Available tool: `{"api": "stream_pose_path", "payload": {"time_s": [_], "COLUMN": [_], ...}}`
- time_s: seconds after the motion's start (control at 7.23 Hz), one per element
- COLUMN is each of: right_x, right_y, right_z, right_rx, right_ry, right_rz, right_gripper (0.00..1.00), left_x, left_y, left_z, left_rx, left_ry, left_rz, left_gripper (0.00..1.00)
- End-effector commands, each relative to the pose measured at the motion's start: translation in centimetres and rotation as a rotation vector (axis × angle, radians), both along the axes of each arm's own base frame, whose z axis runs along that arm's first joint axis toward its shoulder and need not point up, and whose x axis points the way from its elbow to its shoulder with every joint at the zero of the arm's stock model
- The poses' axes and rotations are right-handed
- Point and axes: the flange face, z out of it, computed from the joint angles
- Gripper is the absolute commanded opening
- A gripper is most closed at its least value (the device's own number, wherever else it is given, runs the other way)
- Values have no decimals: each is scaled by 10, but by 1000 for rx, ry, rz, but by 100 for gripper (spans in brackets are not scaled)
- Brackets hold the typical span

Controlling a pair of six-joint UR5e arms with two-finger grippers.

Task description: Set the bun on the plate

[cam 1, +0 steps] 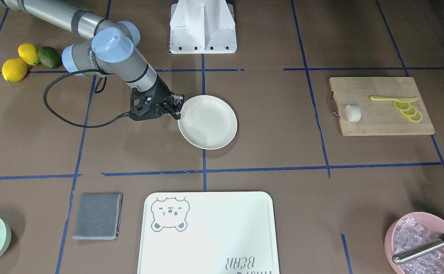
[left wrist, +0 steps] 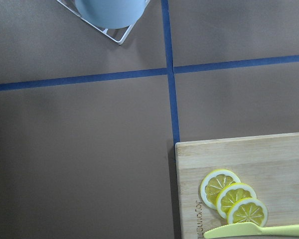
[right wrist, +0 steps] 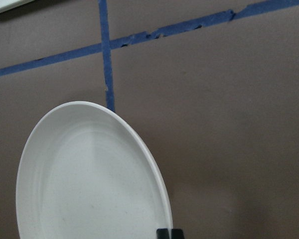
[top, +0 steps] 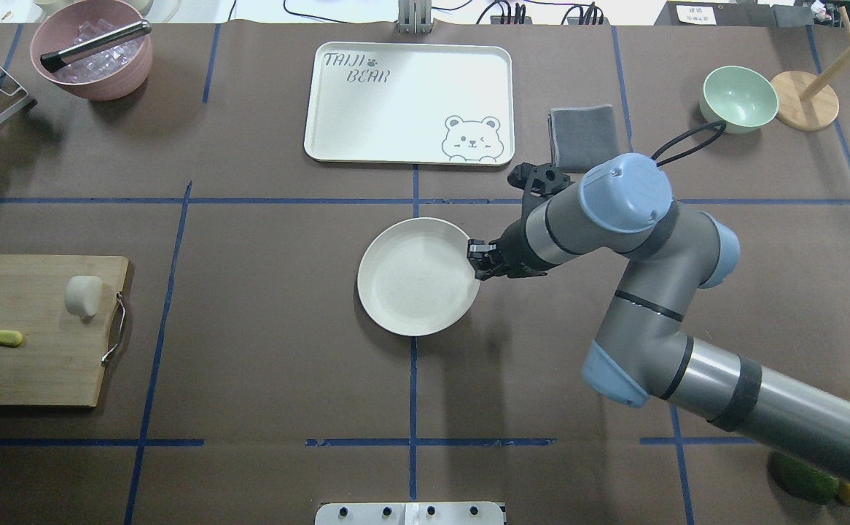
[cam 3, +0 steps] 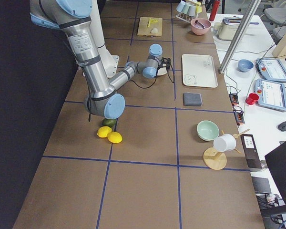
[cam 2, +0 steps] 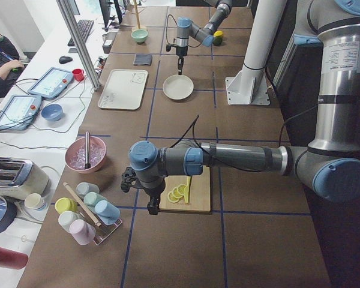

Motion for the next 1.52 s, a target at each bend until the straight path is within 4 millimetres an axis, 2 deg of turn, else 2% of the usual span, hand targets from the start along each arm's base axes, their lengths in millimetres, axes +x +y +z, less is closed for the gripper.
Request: {"api": "stream_pose_path", "payload": {"time_s": [0.0,0.14,0.28,0.41,0.55,0.69,0.83,0.97,1.11,1.38], "right_x": [0,17,44,81,125,184,254,323,383,493], "right_y": [3,-14,-36,-63,-82,-97,-108,-105,-94,-54], "right_z": [7,19,25,34,53,87,131,173,214,290], "right_rx": [-17,-59,-75,-38,34,103,138,183,230,287], "right_ry": [24,94,169,263,339,380,375,381,394,393], "right_rz": [10,26,40,-13,-65,-110,-167,-200,-237,-276], "right_gripper": [99,100,100,100,100,100,100,100,100,100], "left_x": [0,0,0,0,0,1,2,3,3,3], "left_y": [0,0,0,-1,-1,-1,-1,-2,-2,-3], "left_z": [0,-1,-4,-6,-6,-7,-6,-7,-6,-9], "left_rx": [-1,0,9,13,12,13,11,9,4,14], "left_ry": [0,0,0,-1,-3,-1,-1,0,-2,0], "left_rz": [0,-1,0,0,0,2,4,2,-1,0], "left_gripper": [100,100,100,100,100,100,100,100,100,100]}}
